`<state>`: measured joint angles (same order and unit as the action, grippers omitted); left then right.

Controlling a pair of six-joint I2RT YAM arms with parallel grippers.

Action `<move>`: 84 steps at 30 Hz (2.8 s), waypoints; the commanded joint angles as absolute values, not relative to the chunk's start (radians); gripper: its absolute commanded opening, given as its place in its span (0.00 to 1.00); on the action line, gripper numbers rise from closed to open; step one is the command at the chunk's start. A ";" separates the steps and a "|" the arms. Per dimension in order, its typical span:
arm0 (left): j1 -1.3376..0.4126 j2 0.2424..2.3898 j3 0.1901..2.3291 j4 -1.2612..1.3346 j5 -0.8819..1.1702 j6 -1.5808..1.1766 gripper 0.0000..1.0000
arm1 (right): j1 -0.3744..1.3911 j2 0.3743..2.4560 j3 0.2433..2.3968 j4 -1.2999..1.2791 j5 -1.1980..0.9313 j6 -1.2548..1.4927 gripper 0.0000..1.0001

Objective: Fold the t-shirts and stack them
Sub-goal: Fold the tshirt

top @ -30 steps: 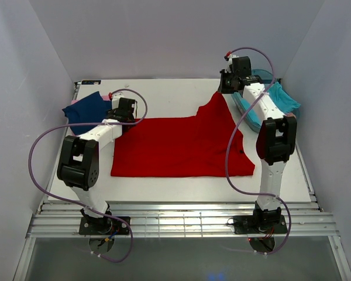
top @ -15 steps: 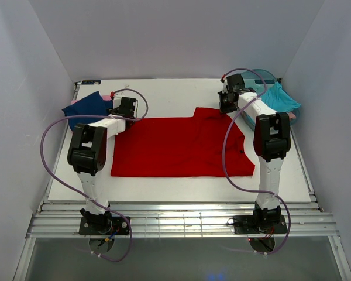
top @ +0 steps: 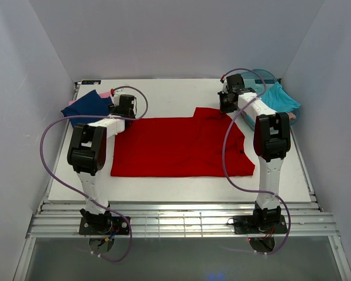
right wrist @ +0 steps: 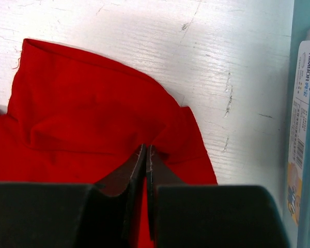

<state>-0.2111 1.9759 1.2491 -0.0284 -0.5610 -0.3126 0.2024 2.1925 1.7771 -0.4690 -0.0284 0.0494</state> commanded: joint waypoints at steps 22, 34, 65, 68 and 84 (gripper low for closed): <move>-0.204 2.066 1.295 0.075 -0.488 -0.337 0.65 | 0.199 2.171 1.804 -0.466 -0.025 0.034 0.08; -0.193 2.059 1.270 0.080 -0.575 -0.345 0.65 | 0.195 2.181 1.810 -0.474 -0.037 0.035 0.08; -0.190 1.921 1.244 -0.008 -0.565 -0.325 0.00 | 0.193 1.965 1.770 -0.541 0.049 0.044 0.08; -0.189 1.887 1.207 -0.008 -0.557 -0.331 0.00 | 0.195 1.890 1.672 -0.538 0.032 0.058 0.08; -0.192 1.669 1.019 -0.078 -0.466 -0.420 0.00 | 0.241 1.588 1.368 -0.638 0.058 0.103 0.08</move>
<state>-0.1955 1.7451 1.0458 -0.0273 -0.4938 -0.3882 0.2237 1.6741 1.3724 -0.5983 0.0334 0.0837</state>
